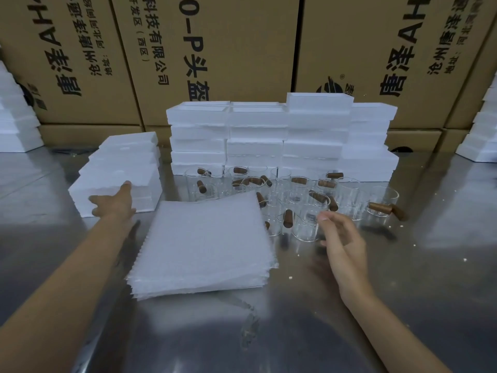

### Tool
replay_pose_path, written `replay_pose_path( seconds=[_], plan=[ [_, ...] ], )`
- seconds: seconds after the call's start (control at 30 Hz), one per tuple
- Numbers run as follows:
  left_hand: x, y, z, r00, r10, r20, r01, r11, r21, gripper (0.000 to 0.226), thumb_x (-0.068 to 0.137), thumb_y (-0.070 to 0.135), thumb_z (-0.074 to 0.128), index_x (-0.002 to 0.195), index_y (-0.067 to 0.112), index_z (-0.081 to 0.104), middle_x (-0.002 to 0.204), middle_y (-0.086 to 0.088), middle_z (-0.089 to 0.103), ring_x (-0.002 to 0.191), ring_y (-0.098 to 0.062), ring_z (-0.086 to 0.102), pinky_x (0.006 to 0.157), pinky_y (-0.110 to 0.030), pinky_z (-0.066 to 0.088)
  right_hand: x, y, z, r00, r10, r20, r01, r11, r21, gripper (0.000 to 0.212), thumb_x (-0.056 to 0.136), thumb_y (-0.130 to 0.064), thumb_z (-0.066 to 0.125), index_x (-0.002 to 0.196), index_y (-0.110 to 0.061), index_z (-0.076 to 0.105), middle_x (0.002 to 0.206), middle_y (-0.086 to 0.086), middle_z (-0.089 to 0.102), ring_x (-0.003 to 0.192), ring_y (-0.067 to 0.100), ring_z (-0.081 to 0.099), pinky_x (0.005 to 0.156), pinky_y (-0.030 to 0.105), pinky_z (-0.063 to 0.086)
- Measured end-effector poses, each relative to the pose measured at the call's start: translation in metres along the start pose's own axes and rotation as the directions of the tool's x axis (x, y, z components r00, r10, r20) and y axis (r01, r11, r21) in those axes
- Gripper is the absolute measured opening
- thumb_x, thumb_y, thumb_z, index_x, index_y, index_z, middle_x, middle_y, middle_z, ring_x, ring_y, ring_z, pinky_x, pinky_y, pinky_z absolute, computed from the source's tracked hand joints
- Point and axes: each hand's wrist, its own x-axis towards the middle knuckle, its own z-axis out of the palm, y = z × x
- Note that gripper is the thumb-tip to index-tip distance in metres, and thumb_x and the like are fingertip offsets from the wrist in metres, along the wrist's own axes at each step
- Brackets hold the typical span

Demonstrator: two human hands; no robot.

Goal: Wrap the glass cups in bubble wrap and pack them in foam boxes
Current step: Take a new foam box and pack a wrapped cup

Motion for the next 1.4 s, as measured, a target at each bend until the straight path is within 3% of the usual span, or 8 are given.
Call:
replay_pose_path(
  seconds=[0.27, 0.4, 0.6, 0.73, 1.0, 1.2, 1.3, 1.4],
  plan=[
    [-0.023, 0.015, 0.017, 0.992, -0.010, 0.122, -0.001, 0.995, 0.095, 0.091, 0.090, 0.028, 0.067, 0.157, 0.018, 0.005, 0.155, -0.016, 0.028, 0.135, -0.036, 0.041, 0.112, -0.050, 0.039, 0.001, 0.004, -0.001, 0.999, -0.037, -0.006, 0.037, 0.999, -0.021, 0.011, 0.090, -0.036, 0.070, 0.099, -0.030, 0.070, 0.098, -0.018, 0.072, 0.093, -0.004, 0.066, 0.081, 0.030, 0.055],
    [-0.062, 0.031, 0.030, 0.956, 0.166, 0.240, -0.203, 0.970, 0.137, 0.074, 0.093, 0.029, 0.060, 0.155, 0.019, 0.021, 0.152, -0.011, 0.035, 0.131, -0.034, 0.043, 0.106, -0.045, 0.041, 0.001, 0.006, 0.000, 0.995, -0.099, -0.019, 0.098, 0.994, -0.049, 0.007, 0.091, -0.029, 0.071, 0.097, -0.030, 0.069, 0.102, -0.011, 0.070, 0.094, -0.001, 0.064, 0.073, 0.010, 0.049],
    [-0.138, 0.052, 0.068, 0.756, 0.350, 0.553, -0.484, 0.868, 0.114, 0.039, 0.094, 0.027, 0.059, 0.133, 0.029, 0.052, 0.142, -0.003, 0.047, 0.108, -0.016, 0.054, 0.096, -0.036, 0.045, 0.010, 0.003, -0.002, 0.952, -0.307, -0.011, 0.293, 0.918, -0.268, 0.016, 0.091, -0.011, 0.064, 0.096, -0.027, 0.065, 0.109, -0.003, 0.060, 0.101, -0.001, 0.055, 0.084, 0.009, 0.043],
    [-0.177, 0.065, 0.108, 0.564, 0.395, 0.725, -0.654, 0.750, 0.100, 0.039, 0.095, 0.029, 0.060, 0.132, 0.031, 0.049, 0.144, -0.004, 0.044, 0.096, -0.013, 0.058, 0.075, -0.025, 0.044, 0.034, 0.004, -0.022, 0.889, -0.450, 0.082, 0.387, 0.644, -0.660, 0.019, 0.090, -0.028, 0.052, 0.104, -0.024, 0.064, 0.120, -0.010, 0.059, 0.118, 0.011, 0.049, 0.101, 0.031, 0.027],
    [-0.198, 0.129, 0.222, 0.357, 0.548, 0.757, -0.906, 0.400, 0.138, 0.057, 0.092, 0.020, 0.062, 0.144, 0.020, 0.039, 0.148, -0.011, 0.033, 0.096, -0.017, 0.049, 0.076, -0.027, 0.041, 0.056, 0.007, -0.036, 0.864, -0.459, 0.207, 0.447, 0.507, -0.737, 0.026, 0.092, -0.028, 0.050, 0.114, -0.021, 0.063, 0.130, -0.006, 0.056, 0.126, 0.013, 0.046, 0.110, 0.038, 0.024],
    [-0.193, 0.156, 0.313, 0.389, 0.518, 0.762, -0.920, 0.258, 0.294, 0.071, 0.094, 0.022, 0.056, 0.157, 0.021, 0.023, 0.161, -0.012, 0.020, 0.147, -0.029, 0.022, 0.110, -0.035, 0.032, 0.066, 0.011, -0.040, 0.894, -0.420, 0.154, 0.384, 0.545, -0.745, 0.029, 0.093, -0.033, 0.045, 0.117, -0.026, 0.060, 0.131, -0.010, 0.054, 0.128, 0.009, 0.044, 0.111, 0.037, 0.026],
    [-0.183, 0.159, 0.338, 0.442, 0.490, 0.752, -0.896, 0.276, 0.347, 0.067, 0.095, 0.024, 0.053, 0.156, 0.023, 0.026, 0.160, -0.016, 0.022, 0.150, -0.031, 0.017, 0.118, -0.041, 0.028, 0.068, 0.013, -0.040, 0.897, -0.407, 0.171, 0.383, 0.523, -0.762, 0.031, 0.094, -0.035, 0.043, 0.118, -0.026, 0.060, 0.132, -0.009, 0.055, 0.128, 0.010, 0.045, 0.110, 0.042, 0.030],
    [-0.179, 0.155, 0.348, 0.428, 0.580, 0.693, -0.903, 0.239, 0.357, 0.049, 0.096, 0.025, 0.054, 0.144, 0.021, 0.045, 0.145, -0.012, 0.048, 0.137, -0.032, 0.041, 0.111, -0.041, 0.037, 0.068, 0.011, -0.040, 0.893, -0.417, 0.166, 0.383, 0.515, -0.767, 0.029, 0.094, -0.034, 0.044, 0.117, -0.026, 0.061, 0.131, -0.008, 0.056, 0.127, 0.011, 0.045, 0.110, 0.040, 0.029]
  ],
)
